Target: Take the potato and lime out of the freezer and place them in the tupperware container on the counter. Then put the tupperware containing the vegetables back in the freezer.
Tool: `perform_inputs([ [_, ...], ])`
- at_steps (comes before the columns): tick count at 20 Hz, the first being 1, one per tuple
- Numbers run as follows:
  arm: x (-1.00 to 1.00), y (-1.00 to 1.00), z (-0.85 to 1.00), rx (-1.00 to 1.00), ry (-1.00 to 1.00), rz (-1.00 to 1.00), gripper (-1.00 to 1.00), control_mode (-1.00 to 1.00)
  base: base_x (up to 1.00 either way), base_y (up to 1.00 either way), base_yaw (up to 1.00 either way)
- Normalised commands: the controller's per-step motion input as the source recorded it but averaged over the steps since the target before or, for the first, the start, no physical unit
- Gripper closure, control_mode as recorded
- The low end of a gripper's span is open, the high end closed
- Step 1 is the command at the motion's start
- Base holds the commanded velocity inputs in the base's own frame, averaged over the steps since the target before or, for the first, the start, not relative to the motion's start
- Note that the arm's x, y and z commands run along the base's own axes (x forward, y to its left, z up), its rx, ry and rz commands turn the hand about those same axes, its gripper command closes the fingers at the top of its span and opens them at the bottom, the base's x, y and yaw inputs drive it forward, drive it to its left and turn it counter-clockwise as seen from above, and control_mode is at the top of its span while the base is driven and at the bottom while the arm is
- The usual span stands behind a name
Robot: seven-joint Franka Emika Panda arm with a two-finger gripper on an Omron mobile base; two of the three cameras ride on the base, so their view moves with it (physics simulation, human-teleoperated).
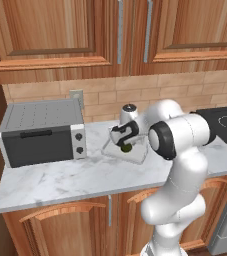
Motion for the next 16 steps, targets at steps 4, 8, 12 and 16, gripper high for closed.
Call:
perform_inputs([
  [4, -0.18, 0.0, 0.35, 0.0, -0.14, -0.05, -1.0, -1.0, 0.0, 0.0, 0.0],
  [8, -0.58, -0.06, 0.46, 0.0, -0.18, -0.02, -1.0, -1.0, 0.0, 0.0, 0.0],
  [12, -0.97, -0.14, 0.53, 0.01, -0.26, 0.0, -1.0, -1.0, 0.0, 0.0, 0.0],
  [16, -1.0, -0.16, 0.79, 0.0, -0.3, 0.0, -1.0, -1.0, 0.0, 0.0, 0.0],
])
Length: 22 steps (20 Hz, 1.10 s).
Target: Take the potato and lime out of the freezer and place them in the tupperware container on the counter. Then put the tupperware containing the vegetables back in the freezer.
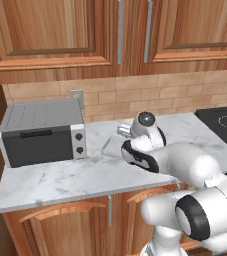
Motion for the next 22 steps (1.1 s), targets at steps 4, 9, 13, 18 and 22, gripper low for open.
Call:
perform_inputs([
  [4, -0.75, -0.31, 1.0, 0.05, -0.1, 0.0, -1.0, -1.0, 0.0, 0.0, 0.0],
  [9, -0.49, -0.27, 1.0, 0.05, 0.11, 0.0, -1.0, -1.0, 0.0, 0.0, 0.0],
  [13, -0.6, -0.19, 1.0, 0.0, 0.26, 0.0, -1.0, -1.0, 0.0, 0.0, 0.0],
  [18, -0.75, -0.1, 0.91, -0.02, 0.24, 0.0, -1.0, -1.0, 0.0, 0.0, 0.0],
  [22, -0.89, -0.26, 0.25, -0.05, 0.09, 0.0, -1.0, -1.0, 0.0, 0.0, 0.0],
])
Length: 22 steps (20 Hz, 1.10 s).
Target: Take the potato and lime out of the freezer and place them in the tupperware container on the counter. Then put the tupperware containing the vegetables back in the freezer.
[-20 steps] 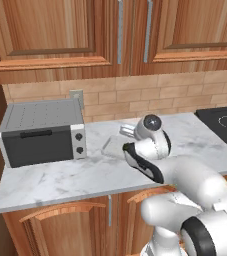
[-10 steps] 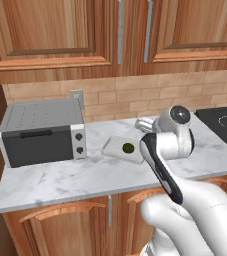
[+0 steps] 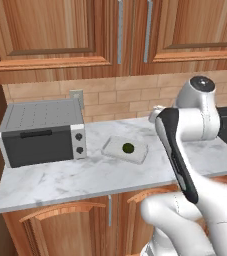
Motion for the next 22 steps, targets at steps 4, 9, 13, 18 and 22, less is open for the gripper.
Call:
perform_inputs([
  [4, -0.95, -0.29, 0.01, -0.05, 0.07, 0.0, -1.0, -1.0, 0.0, 0.0, 0.0],
  [9, -0.73, -0.12, 0.0, -0.04, 0.13, 0.0, -1.0, -1.0, 0.0, 0.0, 0.0],
  [13, -0.16, 0.0, -0.01, -0.01, 0.03, 0.0, -1.0, 1.0, -0.67, 0.08, 0.0],
  [18, 0.0, 0.0, 0.0, 0.0, 0.0, 0.0, -1.0, 1.0, -1.0, 0.54, 0.0],
  [22, 0.0, 0.0, 0.0, 0.0, 0.0, 0.0, -1.0, 1.0, -1.0, 0.98, 0.0],
])
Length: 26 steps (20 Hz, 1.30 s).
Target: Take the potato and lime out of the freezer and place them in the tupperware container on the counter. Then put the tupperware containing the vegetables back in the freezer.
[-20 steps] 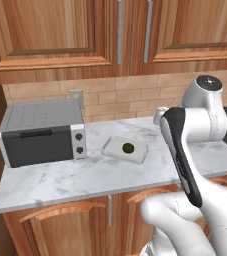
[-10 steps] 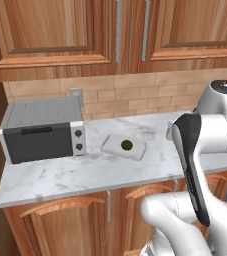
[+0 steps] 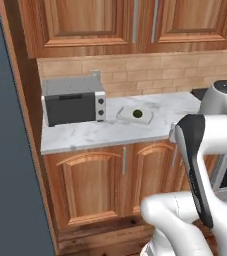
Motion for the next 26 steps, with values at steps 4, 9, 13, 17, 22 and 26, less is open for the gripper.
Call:
perform_inputs([
  [4, 0.0, 0.0, 0.0, 0.0, 0.0, 0.0, -1.0, 1.0, -0.79, 1.0, -0.05],
  [9, 0.0, 0.0, 0.0, 0.0, 0.0, 0.0, -1.0, 1.0, -0.33, 1.0, -0.06],
  [13, 0.0, 0.0, 0.0, 0.0, 0.0, 0.0, -1.0, 1.0, 0.12, 1.0, -0.01],
  [17, 0.0, 0.0, 0.0, 0.0, 0.0, 0.0, -1.0, 1.0, 0.57, 1.0, -0.04],
  [22, 0.0, 0.0, 0.0, 0.0, 0.0, 0.0, -1.0, 1.0, 0.71, 0.97, -0.07],
  [26, 0.0, 0.0, 0.0, 0.0, 0.0, 0.0, -1.0, 1.0, 0.57, 0.8, -0.08],
])
